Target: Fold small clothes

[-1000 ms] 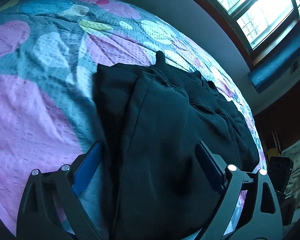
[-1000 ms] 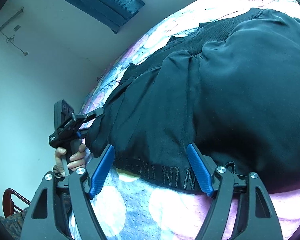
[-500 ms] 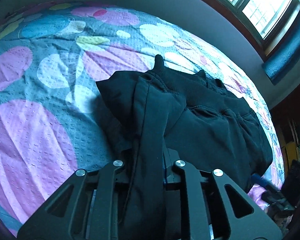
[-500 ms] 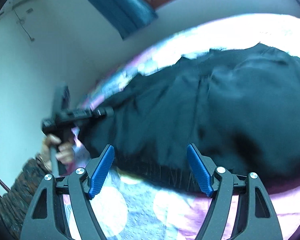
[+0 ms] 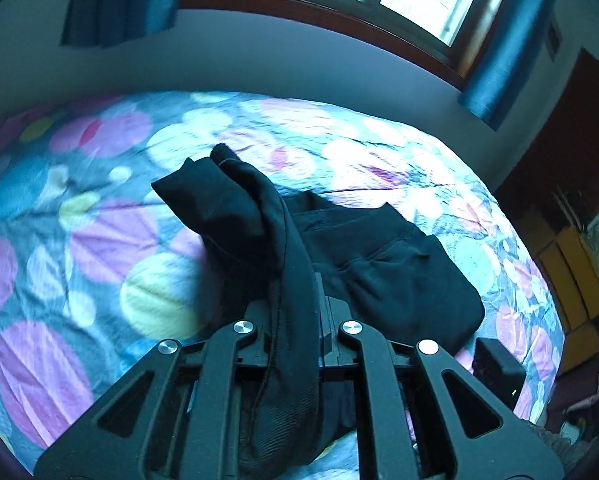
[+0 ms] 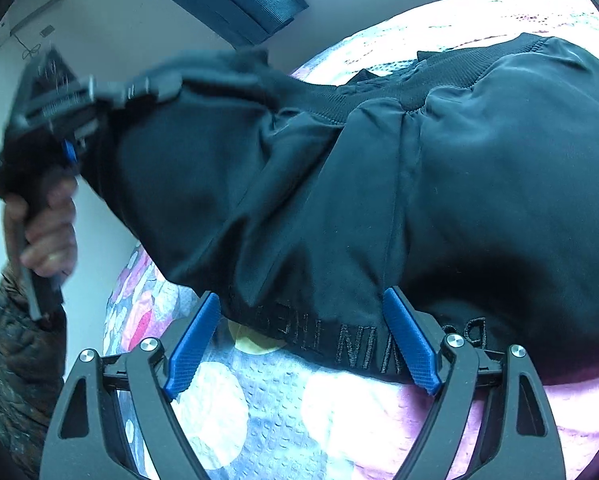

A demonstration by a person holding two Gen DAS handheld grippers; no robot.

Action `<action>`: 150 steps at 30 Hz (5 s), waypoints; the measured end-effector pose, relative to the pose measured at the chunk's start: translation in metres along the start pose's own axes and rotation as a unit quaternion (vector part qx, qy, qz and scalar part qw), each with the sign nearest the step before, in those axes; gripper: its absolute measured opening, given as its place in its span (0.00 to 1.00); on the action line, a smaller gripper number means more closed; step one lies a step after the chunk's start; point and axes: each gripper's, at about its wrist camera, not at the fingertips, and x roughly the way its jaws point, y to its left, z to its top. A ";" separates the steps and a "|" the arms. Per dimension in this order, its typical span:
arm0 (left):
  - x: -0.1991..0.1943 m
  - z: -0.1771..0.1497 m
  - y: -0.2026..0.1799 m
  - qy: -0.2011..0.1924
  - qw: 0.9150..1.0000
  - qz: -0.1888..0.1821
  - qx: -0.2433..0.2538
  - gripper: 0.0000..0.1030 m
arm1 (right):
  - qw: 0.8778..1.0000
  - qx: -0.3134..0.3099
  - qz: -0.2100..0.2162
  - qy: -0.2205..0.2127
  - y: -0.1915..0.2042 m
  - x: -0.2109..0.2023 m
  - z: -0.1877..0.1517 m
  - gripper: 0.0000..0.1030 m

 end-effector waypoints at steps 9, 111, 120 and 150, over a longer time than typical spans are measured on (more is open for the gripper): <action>0.041 0.031 -0.097 0.018 0.999 0.017 0.037 0.10 | 1.000 0.021 0.007 0.013 -0.005 -0.024 0.001 0.79; 0.053 -0.147 -0.099 -0.070 0.989 0.126 0.035 0.84 | 0.972 0.220 0.058 0.065 -0.132 -0.097 0.133 0.80; 0.057 -0.162 -0.091 -0.051 0.990 0.126 0.030 0.84 | 0.983 0.141 -0.029 0.118 -0.116 -0.051 0.152 0.17; 0.094 -0.146 -0.102 -0.011 0.993 0.103 0.050 0.90 | 0.967 0.239 0.084 -0.008 -0.213 -0.215 0.052 0.67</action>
